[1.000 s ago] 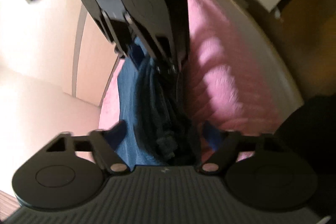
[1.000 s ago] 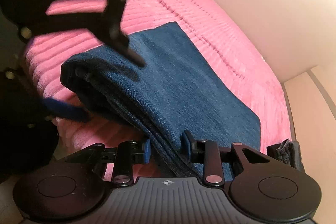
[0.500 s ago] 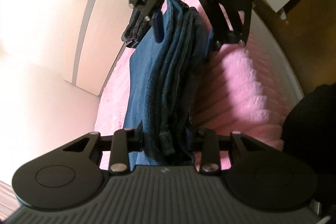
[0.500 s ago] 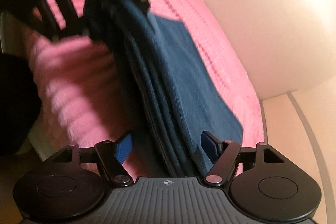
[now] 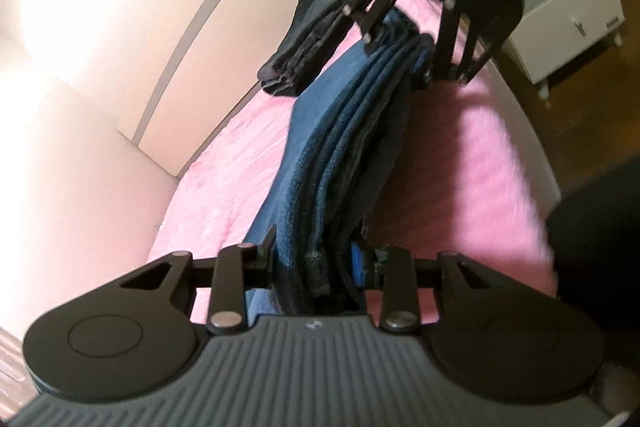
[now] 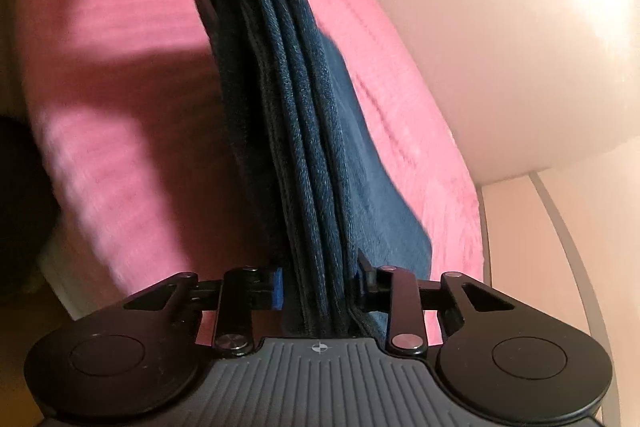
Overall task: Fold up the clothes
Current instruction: 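Grasp the folded jeans bundle with both grippers and lift it, then carry the folded jeans with both grippers across the bed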
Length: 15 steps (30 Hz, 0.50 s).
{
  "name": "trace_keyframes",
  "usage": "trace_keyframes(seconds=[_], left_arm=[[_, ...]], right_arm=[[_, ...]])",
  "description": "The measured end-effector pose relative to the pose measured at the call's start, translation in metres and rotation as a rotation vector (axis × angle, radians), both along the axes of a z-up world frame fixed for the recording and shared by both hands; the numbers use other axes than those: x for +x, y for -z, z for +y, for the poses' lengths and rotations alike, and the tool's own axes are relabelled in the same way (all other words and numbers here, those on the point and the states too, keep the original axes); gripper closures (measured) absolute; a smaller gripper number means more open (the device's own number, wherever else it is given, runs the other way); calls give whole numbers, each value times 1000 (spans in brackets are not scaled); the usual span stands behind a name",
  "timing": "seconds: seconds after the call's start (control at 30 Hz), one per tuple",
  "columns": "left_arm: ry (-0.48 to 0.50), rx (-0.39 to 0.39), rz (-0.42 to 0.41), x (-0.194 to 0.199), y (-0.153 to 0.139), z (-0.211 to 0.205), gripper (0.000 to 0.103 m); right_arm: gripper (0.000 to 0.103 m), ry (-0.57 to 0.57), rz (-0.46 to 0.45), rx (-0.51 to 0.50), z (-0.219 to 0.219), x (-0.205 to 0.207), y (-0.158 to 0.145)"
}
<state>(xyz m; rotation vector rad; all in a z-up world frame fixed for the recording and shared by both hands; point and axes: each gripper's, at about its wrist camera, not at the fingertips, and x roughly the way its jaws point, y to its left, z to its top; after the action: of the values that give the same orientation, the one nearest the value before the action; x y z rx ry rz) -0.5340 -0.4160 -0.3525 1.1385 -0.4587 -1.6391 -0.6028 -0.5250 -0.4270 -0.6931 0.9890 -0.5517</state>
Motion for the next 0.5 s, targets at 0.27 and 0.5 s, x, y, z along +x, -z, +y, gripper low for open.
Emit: trace_keyframes(seconds=[0.27,0.5], left_arm=[[-51,12,-143,74,-21,59,73],[-240,48,-232,127,-16,178,73]], right_arm=[[75,-95,-109,30,69,70,-20],[76,-319,-146,72,155,146,-22]])
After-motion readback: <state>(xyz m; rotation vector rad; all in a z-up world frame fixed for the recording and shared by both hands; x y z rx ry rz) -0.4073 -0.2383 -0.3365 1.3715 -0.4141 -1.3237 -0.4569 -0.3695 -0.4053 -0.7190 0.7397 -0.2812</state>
